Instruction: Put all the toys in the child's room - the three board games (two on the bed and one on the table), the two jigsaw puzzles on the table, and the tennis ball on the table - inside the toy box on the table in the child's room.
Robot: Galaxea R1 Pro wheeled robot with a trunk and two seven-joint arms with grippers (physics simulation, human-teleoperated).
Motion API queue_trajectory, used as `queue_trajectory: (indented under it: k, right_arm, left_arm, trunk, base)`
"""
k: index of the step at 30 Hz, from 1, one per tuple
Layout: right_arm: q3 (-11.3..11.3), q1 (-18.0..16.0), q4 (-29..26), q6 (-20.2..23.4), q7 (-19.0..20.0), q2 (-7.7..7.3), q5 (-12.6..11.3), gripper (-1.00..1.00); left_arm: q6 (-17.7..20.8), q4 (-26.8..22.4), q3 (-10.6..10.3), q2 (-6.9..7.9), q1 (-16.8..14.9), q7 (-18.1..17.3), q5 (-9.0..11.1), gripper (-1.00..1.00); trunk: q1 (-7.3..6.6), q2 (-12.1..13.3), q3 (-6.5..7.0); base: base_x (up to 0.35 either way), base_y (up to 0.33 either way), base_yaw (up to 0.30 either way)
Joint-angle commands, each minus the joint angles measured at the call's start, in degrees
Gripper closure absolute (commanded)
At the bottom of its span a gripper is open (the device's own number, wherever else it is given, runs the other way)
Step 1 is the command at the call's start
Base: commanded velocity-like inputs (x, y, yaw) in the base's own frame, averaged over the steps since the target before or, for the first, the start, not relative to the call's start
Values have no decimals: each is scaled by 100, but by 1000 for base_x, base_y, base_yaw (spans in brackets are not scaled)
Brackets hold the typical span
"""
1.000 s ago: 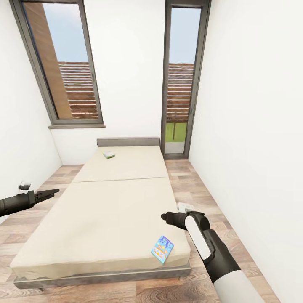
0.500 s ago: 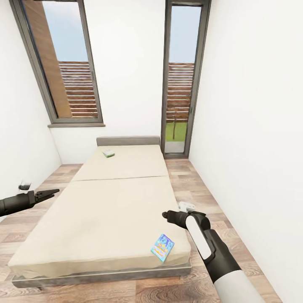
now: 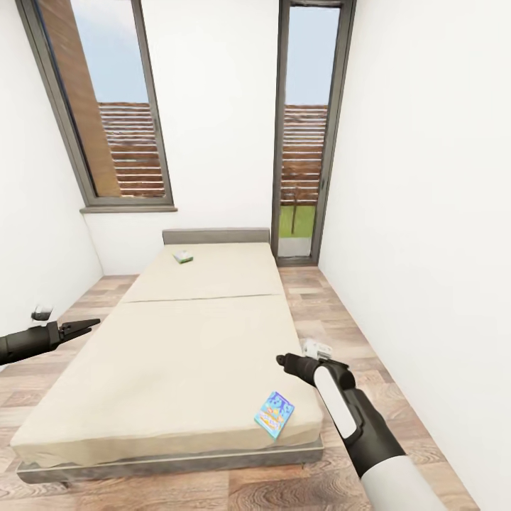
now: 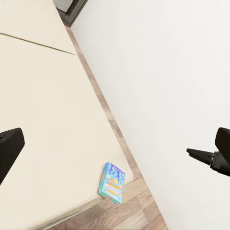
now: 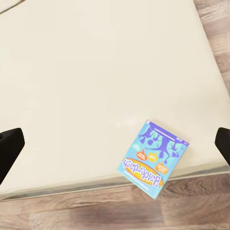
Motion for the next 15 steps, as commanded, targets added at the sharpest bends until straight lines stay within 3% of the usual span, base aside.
queue_trajectory:
  k: [1,9,15]
  right_arm:
    - [6,-4,51,-52,-59,-2,-68,-100]
    - [-7,-4,298,-394,-57,-6,-234,-100]
    - [-9,-6,348,-475,-55,-50,-655,-100]
  left_arm:
    - [60,1,3,1,-5,-18,3,-100]
    - [60,1,0,-4,-5,-14,3,-100]
    - [60,-2,2,0,-5,-16,1,-100]
  trunk:
    - [23,-46,-25]
    - [198,-366,-168]
    - [330,-607,-276]
  base:
    - [0,0,0]
    - [0,0,0]
    - [0,0,0]
